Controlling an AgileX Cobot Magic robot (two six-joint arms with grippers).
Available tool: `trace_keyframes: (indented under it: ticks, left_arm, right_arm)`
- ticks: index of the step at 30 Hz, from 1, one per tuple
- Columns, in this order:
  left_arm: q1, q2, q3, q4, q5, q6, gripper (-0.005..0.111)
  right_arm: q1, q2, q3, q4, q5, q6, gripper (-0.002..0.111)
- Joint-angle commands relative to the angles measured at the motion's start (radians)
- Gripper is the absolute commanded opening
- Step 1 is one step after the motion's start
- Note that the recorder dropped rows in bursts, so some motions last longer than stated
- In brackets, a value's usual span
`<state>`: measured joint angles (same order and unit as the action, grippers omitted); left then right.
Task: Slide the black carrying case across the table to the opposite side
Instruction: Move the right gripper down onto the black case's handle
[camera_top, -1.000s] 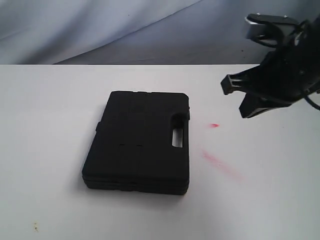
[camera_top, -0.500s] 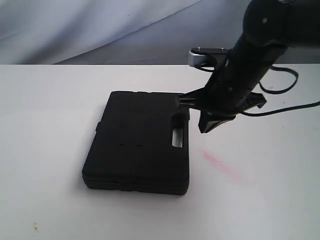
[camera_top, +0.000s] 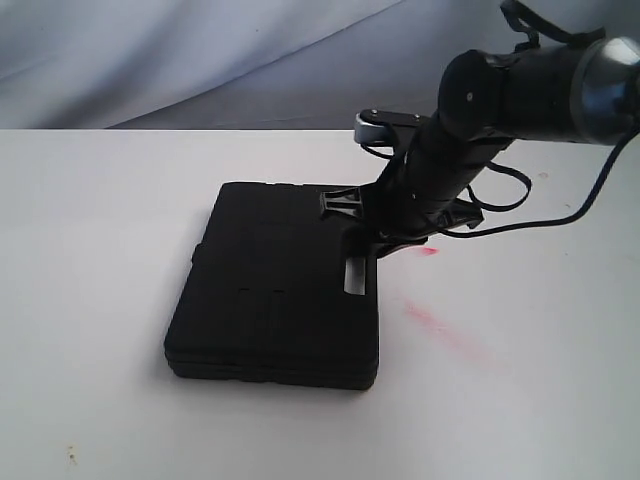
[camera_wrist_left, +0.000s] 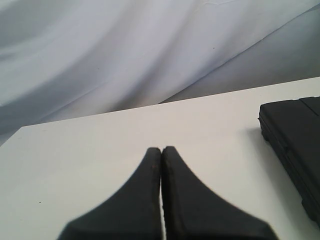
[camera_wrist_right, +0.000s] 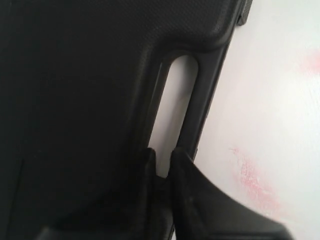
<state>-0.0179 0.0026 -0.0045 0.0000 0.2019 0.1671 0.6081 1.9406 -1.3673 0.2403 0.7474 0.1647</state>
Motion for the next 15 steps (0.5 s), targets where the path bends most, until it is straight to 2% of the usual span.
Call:
trace_keyframes:
  ticks: [1,9,15]
  left_arm:
    - [0.003,-0.003,0.005,-0.01,-0.014,-0.01,0.0]
    - [0.003,-0.003,0.005,-0.01,-0.014,-0.01,0.0]
    - [0.003,-0.003,0.005,-0.01,-0.014,-0.01,0.0]
  right_arm:
    - [0.001,0.007,-0.007,0.011,-0.038,0.022,0.025]
    - [0.001,0.055,-0.01,-0.025,-0.053,0.06,0.027]
    - [0.001,0.101,-0.11,-0.086,0.065,0.099,0.027]
